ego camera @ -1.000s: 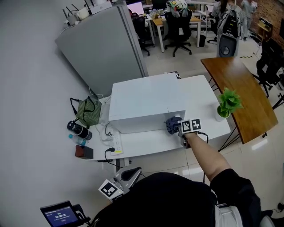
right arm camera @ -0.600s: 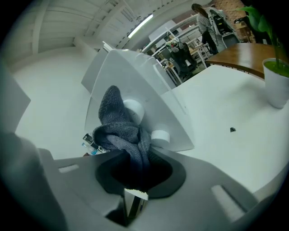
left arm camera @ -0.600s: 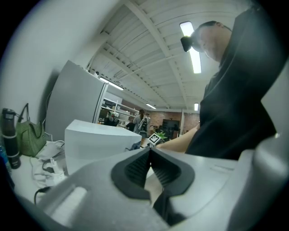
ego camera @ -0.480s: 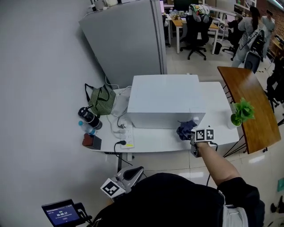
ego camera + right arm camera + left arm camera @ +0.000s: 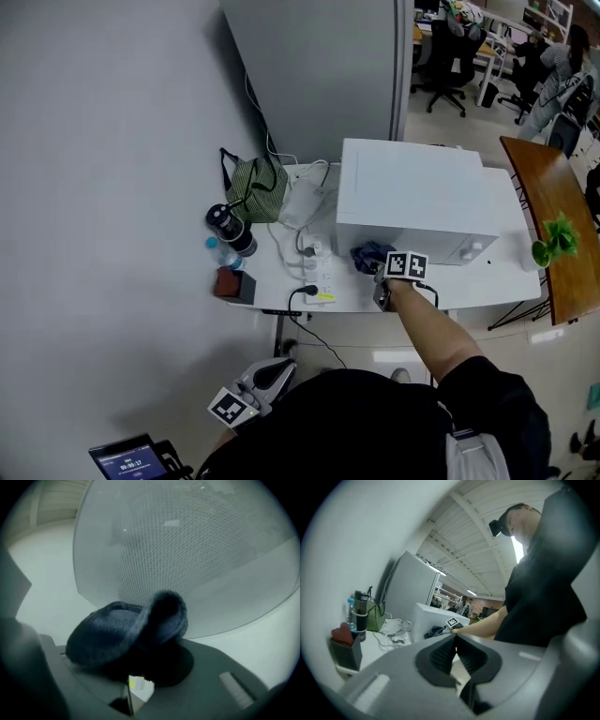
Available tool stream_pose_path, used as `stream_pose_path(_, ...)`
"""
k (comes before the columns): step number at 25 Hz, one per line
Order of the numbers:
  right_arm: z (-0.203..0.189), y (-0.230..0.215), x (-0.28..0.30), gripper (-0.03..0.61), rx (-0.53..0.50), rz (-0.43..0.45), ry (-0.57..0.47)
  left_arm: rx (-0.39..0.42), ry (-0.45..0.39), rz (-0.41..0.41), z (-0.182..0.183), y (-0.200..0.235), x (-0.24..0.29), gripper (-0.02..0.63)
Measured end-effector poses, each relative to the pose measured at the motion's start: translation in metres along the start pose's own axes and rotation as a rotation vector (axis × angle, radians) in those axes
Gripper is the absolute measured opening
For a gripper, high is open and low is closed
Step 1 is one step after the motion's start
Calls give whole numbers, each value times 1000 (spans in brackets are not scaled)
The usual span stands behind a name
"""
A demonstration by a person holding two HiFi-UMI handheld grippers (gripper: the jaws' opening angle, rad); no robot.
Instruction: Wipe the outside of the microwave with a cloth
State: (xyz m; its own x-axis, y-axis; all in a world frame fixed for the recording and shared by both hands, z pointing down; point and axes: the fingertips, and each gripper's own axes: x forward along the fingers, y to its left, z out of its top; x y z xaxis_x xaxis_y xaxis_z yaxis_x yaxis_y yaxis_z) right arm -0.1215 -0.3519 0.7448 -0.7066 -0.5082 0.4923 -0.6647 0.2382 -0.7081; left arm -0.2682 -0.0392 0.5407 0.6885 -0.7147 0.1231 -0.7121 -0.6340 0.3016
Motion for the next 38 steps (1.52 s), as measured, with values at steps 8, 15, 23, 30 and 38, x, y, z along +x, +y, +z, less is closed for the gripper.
stream_pose_path(8, -22, 14, 58, 80, 71, -51, 58, -51, 2, 54, -1, 41, -44, 5)
stream_pose_path(15, -17, 8, 44, 57, 95, 7, 44, -36, 11, 22, 1, 31, -14, 5)
stream_pose_path(23, 16, -103, -74, 57, 154, -14, -14, 16, 73, -83, -4, -45, 85, 5)
stream_pose_path(30, 38, -194, -159, 57, 175, -84, -63, 63, 93, -138, -10, -107, 150, 5)
stream_pose_path(38, 33, -180, -156, 57, 147, -84, -27, 57, 81, -140, -9, -104, 142, 5)
